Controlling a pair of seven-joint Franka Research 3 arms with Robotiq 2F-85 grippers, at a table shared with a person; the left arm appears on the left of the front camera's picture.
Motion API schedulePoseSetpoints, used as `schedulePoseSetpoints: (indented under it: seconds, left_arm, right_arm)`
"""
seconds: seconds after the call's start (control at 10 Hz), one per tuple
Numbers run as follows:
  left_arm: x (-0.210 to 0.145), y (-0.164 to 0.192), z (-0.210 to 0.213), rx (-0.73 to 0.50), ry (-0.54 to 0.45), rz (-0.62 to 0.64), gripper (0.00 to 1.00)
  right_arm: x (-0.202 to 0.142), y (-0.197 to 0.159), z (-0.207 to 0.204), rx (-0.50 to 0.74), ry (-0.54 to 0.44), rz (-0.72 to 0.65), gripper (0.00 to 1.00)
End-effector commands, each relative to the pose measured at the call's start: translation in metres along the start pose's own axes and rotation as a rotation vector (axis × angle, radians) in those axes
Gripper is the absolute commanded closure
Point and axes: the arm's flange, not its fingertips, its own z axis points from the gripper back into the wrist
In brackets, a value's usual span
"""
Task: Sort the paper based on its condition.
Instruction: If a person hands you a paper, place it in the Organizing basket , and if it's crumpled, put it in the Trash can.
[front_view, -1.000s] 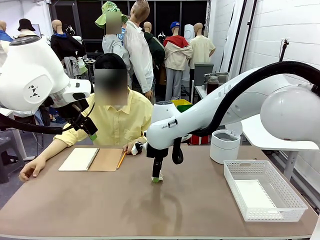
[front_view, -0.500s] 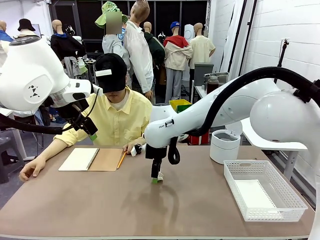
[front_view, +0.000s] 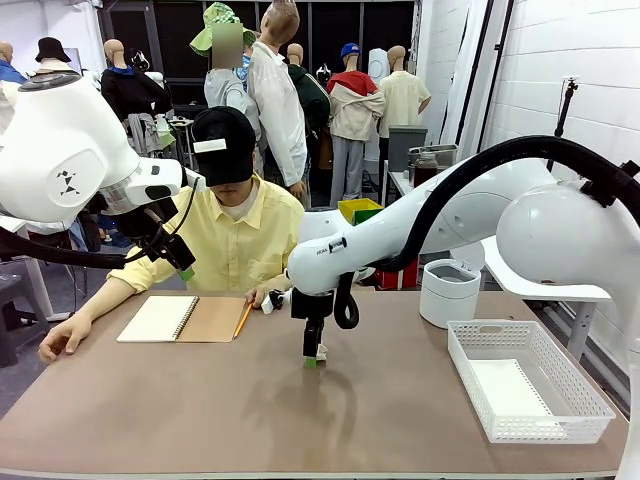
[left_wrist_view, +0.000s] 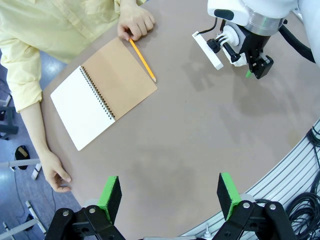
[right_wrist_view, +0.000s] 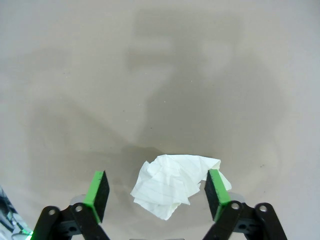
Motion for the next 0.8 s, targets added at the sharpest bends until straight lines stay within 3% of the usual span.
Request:
schedulePoseSetpoints:
  seconds: [0.0, 0.3, 0.4, 0.7]
  left_arm:
    - [-0.0001, 0.0013, 0.0008, -0.003, -0.002, 0.0, 0.0]
    - [-0.0001, 0.0013, 0.0008, -0.003, -0.002, 0.0, 0.0]
    - [-0.0001, 0.0013, 0.0008, -0.003, -0.002, 0.0, 0.0]
    - [-0.0001, 0.0013, 0.0008, -0.003, -0.002, 0.0, 0.0]
  right_arm:
    - [0.0011, -0.0069, 0.0027, -0.012, 0.034, -0.016, 0.2]
    - [-0.0022, -0.009, 0.0001, 0.008, 0.04, -0.016, 0.2]
    - [-0.0013, -0.009, -0.0006, 0.01, 0.038, -0.015, 0.27]
    - [-0.003, -0.0101, 0.0002, 0.023, 0.035, -0.025, 0.85]
